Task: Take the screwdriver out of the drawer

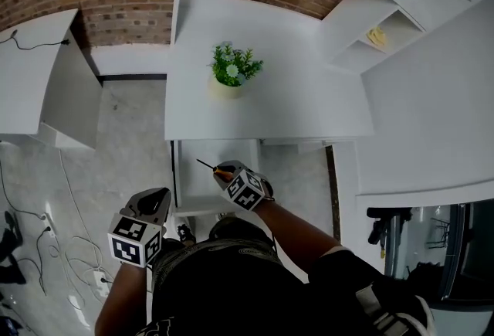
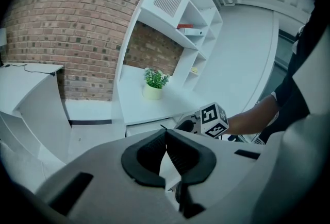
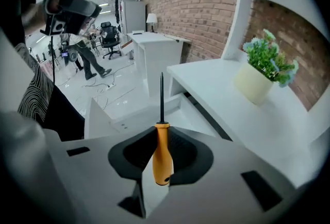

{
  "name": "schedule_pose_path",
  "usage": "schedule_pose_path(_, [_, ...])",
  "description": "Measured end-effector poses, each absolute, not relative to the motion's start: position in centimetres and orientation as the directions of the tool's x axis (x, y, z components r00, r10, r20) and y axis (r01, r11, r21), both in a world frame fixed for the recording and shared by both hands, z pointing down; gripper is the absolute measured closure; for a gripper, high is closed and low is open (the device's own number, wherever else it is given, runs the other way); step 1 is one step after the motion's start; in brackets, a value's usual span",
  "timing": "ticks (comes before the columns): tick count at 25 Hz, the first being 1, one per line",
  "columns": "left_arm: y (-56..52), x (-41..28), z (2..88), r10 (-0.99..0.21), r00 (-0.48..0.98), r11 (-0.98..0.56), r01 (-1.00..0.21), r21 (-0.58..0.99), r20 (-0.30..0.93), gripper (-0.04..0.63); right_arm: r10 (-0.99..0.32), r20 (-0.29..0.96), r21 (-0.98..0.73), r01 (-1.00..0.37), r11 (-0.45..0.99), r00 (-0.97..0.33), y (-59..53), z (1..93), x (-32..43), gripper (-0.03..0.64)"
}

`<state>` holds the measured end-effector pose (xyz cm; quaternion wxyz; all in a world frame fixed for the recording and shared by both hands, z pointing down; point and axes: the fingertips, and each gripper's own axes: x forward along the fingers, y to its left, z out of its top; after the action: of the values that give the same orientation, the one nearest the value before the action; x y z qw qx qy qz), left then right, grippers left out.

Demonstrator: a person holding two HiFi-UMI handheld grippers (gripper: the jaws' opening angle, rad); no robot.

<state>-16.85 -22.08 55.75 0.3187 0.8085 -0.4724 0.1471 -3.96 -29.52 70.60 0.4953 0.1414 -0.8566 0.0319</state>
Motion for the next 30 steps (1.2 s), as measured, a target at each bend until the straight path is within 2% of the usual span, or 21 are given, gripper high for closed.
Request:
schedule_pose_path(8, [-21.8, -16.9, 54.2, -0.666, 0.554, -0.420, -0.832, 0.362, 0.500, 0.577, -0.298, 0.742, -0.029, -0.473, 0.881, -0.600, -28.3, 64.3, -5.2, 0.543])
schedule_pose_path(13, [-21.8, -16.2, 52.8, -0.649, 0.593, -0.478, -0.805, 0.351, 0.477, 0.577, -0.354, 0.668, -0.103, -0.552, 0.827, -0.655, -27.4, 60.1, -5.2, 0.545])
schedule_pose_path(22, [-22.1, -14.0, 49.2, -0.631, 0.657, -0.572, -0.753, 0.324, 0.413, 0.577, -0.445, 0.522, -0.192, -0.609, 0.770, -0.728, -25.8, 53.1, -4.5, 0.544])
schedule_pose_path(30, [-21.8, -13.3, 46.3, -0.680, 0.638, -0.559, -0.770, 0.309, 0.360, 0.577, -0.457, 0.396, -0.320, -0.586, 0.744, -0.796, -25.9, 49.0, -3.4, 0.543])
